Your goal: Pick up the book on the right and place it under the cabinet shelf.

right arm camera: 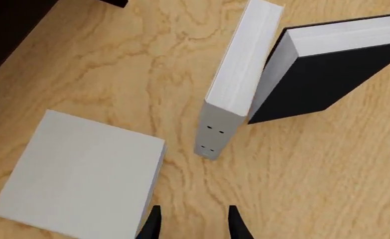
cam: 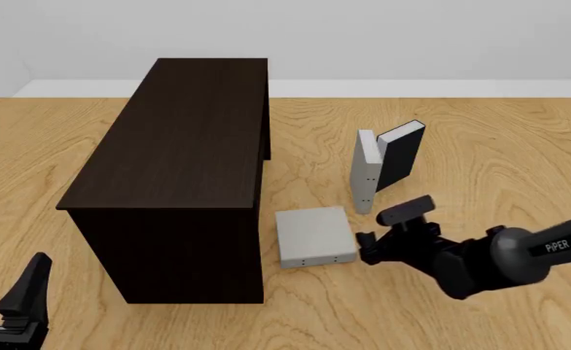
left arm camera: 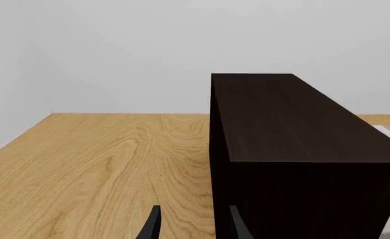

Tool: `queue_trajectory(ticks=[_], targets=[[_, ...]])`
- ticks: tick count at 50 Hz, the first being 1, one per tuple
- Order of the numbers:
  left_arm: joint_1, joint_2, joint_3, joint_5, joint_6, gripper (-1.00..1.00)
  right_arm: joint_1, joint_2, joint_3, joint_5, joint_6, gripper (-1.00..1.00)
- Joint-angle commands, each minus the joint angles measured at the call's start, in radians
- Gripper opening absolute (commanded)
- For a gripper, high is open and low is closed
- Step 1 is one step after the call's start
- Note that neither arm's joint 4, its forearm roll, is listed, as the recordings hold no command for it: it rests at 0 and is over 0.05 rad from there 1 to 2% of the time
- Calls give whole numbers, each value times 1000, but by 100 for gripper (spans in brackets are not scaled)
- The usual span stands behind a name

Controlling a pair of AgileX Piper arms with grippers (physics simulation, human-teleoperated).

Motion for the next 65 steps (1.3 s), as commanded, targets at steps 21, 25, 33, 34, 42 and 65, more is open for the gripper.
queue_trajectory(ticks=[21, 25, 33, 34, 42, 65], targets=[[-2, -1, 4, -2, 0, 100, 110, 43, -60, 14, 58, 100], [-2, -2, 1, 1, 0, 100, 121, 42, -66, 18, 59, 100], [-2, -3, 3, 1, 0, 100, 146, 31, -71, 28, 60, 100], [-2, -4, 3, 1, 0, 100, 151, 26, -72, 32, 60, 100], [-2, -5, 4, 1, 0, 100, 179, 17, -92, 52, 61, 100], [-2, -2, 6, -1, -1, 100, 235, 56, -181, 94, 65, 100]])
